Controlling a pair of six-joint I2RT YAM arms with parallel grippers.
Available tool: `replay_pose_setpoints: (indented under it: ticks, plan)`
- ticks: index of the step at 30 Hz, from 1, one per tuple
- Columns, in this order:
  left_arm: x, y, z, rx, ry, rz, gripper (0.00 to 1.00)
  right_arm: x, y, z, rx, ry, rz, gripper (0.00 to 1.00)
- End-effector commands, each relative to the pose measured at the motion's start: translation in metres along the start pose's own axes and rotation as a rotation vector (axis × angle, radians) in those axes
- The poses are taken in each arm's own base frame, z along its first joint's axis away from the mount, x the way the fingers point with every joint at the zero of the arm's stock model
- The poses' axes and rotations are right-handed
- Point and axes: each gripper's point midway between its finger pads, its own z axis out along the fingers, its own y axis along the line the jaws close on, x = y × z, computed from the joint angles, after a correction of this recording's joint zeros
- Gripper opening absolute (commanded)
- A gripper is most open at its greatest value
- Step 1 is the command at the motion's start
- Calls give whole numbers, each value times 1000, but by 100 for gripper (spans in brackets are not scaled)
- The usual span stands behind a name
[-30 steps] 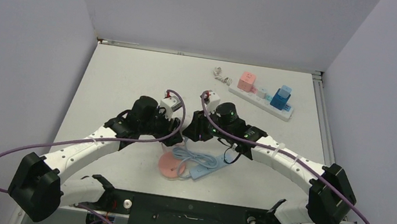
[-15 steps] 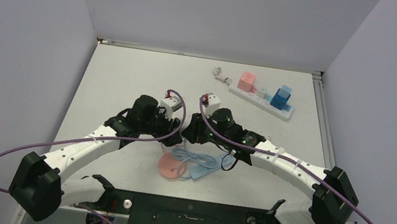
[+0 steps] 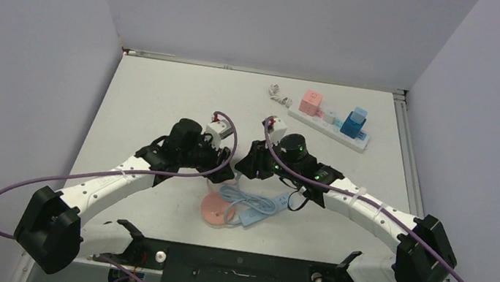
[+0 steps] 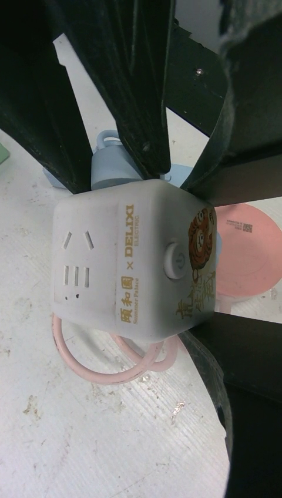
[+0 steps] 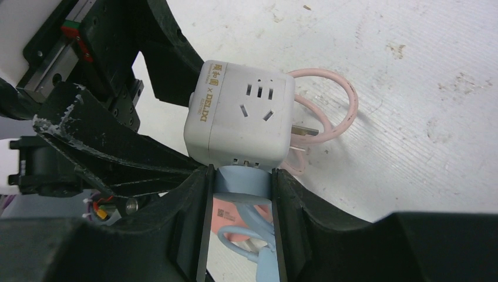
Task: Pull the plug off the socket
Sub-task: Remove the plug from the socket.
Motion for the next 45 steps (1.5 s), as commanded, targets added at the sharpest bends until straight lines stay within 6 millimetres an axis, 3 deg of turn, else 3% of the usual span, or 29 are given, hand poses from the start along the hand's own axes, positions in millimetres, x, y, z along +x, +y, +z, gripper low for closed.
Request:
replay_pose_setpoints:
  ticks: [1,4,8,15,18,21,29,32,35,38,41,45]
  plan:
    - [-32,34,-6,-163,-66,-55,0,11,8,-10,99,-2,-31,5]
    - [-29,39,-6,-192,-57,-66,0,14,22,-10,94,-9,-34,5]
    - [-28,43,-7,-212,-51,-63,0,12,26,-14,114,-13,-51,5]
    - [-42,12,-11,-45,-122,3,0,6,-7,-20,110,-14,-15,5]
    - [-47,-2,-15,20,-155,37,0,1,-32,-28,102,-26,31,5]
    - [-43,3,-13,-3,-135,25,0,-1,-40,-32,103,-25,38,5]
    - [-35,31,-8,-146,-82,-43,0,3,-13,-25,140,-17,-23,5]
    - [-36,29,-9,-136,-93,-37,0,10,-2,-20,141,-4,-25,5]
    - [-41,18,-11,-83,-122,-18,0,8,-9,-21,148,-25,9,7]
    - [-43,11,-12,-48,-135,-2,0,1,-10,-22,84,-31,45,32]
    - [-45,-2,-13,11,-143,37,0,-8,-8,-20,21,-25,50,49]
    - [-42,-9,-13,8,-132,87,0,-12,0,-11,-43,28,30,63]
